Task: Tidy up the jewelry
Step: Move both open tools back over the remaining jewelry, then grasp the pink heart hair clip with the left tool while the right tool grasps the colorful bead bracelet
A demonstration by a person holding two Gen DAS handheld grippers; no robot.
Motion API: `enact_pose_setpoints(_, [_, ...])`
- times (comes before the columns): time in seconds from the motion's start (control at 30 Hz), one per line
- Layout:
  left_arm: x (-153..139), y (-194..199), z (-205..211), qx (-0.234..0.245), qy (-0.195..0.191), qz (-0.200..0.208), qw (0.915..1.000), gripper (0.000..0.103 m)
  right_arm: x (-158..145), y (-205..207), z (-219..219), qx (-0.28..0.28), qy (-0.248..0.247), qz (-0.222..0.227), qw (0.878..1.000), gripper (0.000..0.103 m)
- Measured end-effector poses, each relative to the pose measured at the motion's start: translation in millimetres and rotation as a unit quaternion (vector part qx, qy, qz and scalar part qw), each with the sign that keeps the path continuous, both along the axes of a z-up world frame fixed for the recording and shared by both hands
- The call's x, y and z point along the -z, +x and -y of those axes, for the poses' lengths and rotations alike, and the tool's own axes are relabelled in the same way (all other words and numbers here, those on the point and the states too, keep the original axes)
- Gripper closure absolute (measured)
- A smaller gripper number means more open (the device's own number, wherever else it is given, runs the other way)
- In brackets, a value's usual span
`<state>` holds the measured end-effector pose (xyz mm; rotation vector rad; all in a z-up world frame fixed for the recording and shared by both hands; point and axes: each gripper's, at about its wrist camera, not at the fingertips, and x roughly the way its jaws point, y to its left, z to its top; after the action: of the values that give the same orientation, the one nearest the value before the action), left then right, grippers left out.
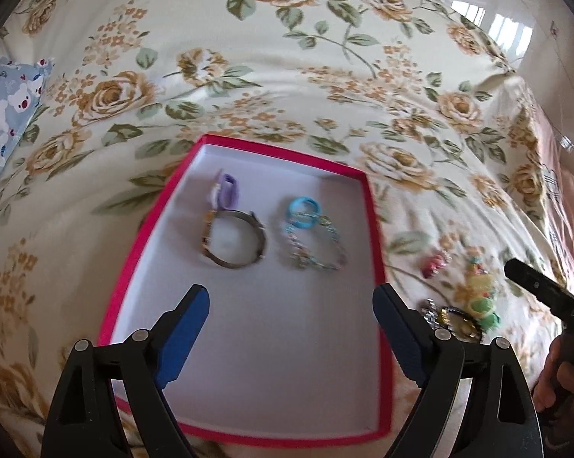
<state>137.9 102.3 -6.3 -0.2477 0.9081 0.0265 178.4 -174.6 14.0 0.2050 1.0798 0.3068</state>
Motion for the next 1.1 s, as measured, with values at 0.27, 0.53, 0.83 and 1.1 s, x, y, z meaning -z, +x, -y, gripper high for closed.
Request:
enact_pose_setpoints(0.27, [-4.8,-10.4,26.7,0.035,-0.001,0.000,0.9994,0.015,1.4,-41.0,51.7,0.046,-0.022,-0.016,0.999,0.043])
enact_pose_setpoints(0.53, [0.1,-5.2,55.6,0.068,0.016,-0.012,0.9975,0.015,-0.9,-54.2,61.4,0.054,-0.026,-0.016,0.998,0.043])
enact_pose_setpoints(0.83, [3.8,19.6,73.1,0.097,0.041,-0.012,0.9944,0.015,11.5,-39.4,65.3,0.052,-0.028,-0.032,0.998,0.049])
enact_pose_setpoints(1.1, [15.8,58.3,91.1,0.128,0.051,-0.022,0.9903,0.015,27.4,-21.6,74.4,0.057,-0.017,-0.058,0.997,0.068])
